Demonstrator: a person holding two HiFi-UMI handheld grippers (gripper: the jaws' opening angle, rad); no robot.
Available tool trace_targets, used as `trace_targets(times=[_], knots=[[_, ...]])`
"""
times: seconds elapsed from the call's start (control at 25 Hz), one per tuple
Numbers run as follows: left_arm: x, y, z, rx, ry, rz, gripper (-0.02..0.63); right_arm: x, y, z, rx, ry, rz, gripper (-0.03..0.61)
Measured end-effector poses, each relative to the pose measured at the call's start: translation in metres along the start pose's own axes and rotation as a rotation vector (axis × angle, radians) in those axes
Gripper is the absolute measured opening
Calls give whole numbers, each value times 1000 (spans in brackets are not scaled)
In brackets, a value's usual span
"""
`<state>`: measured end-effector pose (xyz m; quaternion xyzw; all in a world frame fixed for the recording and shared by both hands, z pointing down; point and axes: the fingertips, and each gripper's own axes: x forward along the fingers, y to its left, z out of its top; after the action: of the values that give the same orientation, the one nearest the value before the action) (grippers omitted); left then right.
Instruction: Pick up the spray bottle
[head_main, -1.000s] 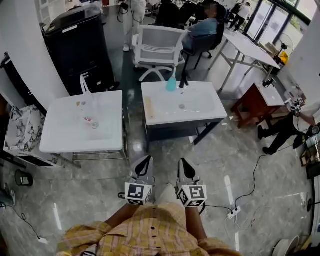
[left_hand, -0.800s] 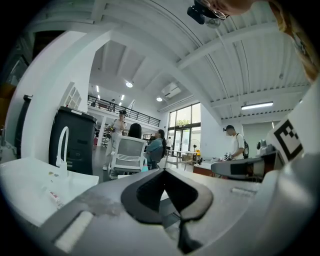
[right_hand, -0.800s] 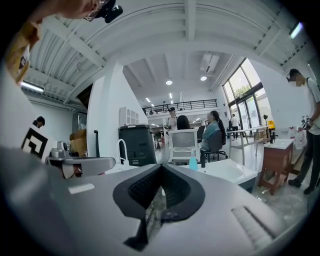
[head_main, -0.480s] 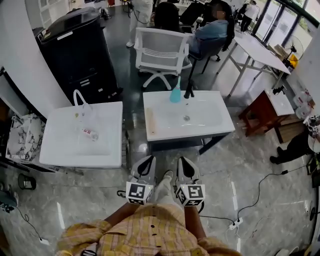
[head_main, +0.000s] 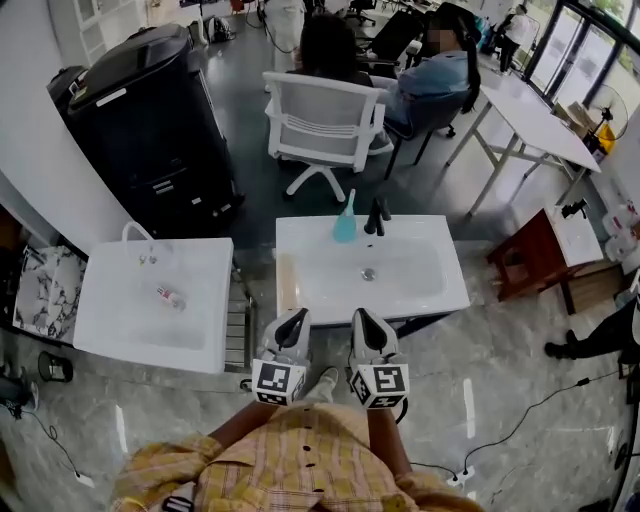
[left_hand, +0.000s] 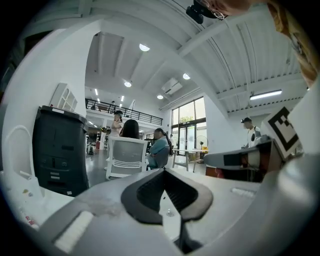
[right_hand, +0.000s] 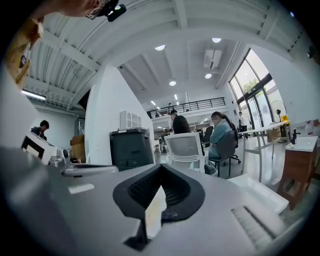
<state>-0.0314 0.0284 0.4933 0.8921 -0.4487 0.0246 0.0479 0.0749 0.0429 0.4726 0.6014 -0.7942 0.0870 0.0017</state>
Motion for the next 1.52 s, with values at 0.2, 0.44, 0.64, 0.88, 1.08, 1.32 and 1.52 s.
trace_targets(times=[0.2, 0.44, 0.64, 0.88, 1.08, 1.32, 1.52], knots=[[54, 3, 2, -3, 11, 32, 0, 38, -38, 7, -2, 9, 35, -7], [98, 6, 2, -4, 25, 68, 0, 73, -72, 10, 8, 16, 76, -8], [120, 7, 0, -3, 43, 88, 0, 89, -92, 9, 33, 21, 91, -8], [133, 8, -6, 2, 76, 93, 0, 98, -103, -4, 63, 57, 89, -8], [145, 14, -9, -5, 94, 78, 0, 110, -109, -8, 67, 70, 74, -7], [167, 30, -15, -18, 108, 63, 0, 131, -114, -10, 63, 97, 63, -6], [189, 43, -19, -17, 118, 45, 0, 159, -120, -17, 68, 125, 63, -6]])
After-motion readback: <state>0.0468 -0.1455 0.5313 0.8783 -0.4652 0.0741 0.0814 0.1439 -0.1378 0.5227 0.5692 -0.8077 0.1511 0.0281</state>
